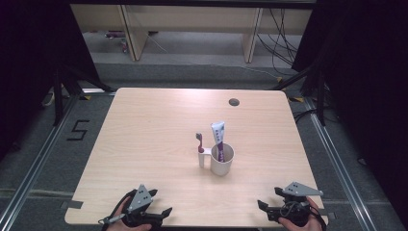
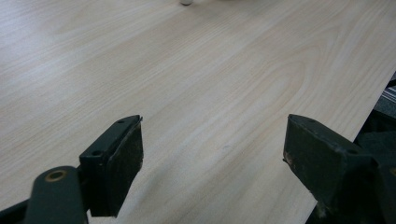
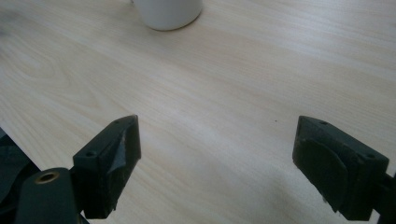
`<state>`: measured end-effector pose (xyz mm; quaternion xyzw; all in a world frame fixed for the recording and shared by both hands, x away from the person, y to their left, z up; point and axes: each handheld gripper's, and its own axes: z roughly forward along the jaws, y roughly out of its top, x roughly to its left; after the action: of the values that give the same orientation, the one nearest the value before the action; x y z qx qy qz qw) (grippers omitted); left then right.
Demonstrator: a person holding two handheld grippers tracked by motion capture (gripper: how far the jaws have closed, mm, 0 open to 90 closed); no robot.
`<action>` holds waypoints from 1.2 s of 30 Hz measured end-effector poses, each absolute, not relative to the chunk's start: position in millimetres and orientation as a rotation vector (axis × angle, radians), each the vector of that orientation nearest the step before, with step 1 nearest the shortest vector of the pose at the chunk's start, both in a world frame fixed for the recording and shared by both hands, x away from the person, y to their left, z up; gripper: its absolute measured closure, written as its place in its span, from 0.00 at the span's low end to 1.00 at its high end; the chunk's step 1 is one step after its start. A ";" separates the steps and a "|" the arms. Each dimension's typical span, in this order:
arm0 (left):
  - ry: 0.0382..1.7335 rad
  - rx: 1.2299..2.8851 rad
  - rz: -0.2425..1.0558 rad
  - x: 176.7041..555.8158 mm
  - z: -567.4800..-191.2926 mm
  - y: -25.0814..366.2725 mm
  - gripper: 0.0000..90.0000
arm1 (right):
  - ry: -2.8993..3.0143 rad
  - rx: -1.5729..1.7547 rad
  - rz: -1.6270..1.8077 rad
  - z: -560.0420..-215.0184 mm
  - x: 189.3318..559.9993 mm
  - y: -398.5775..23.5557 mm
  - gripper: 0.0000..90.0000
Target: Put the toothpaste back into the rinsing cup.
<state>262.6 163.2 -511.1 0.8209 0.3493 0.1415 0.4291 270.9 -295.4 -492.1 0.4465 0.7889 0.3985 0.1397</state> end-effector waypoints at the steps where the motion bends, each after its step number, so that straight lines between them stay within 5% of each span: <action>1: 0.859 2.063 0.358 263.0 -511.2 163.9 0.22 | 2.293 1.301 1.153 -492.2 269.9 -295.7 0.18; 36: 0.863 2.072 0.366 263.9 -511.2 165.6 0.21 | 2.343 1.312 1.023 -496.4 244.9 -298.8 0.18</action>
<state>263.9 165.6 -511.2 0.8268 0.3444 0.1460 0.4201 244.9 -298.8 -496.4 0.4526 0.8080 0.3527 0.1337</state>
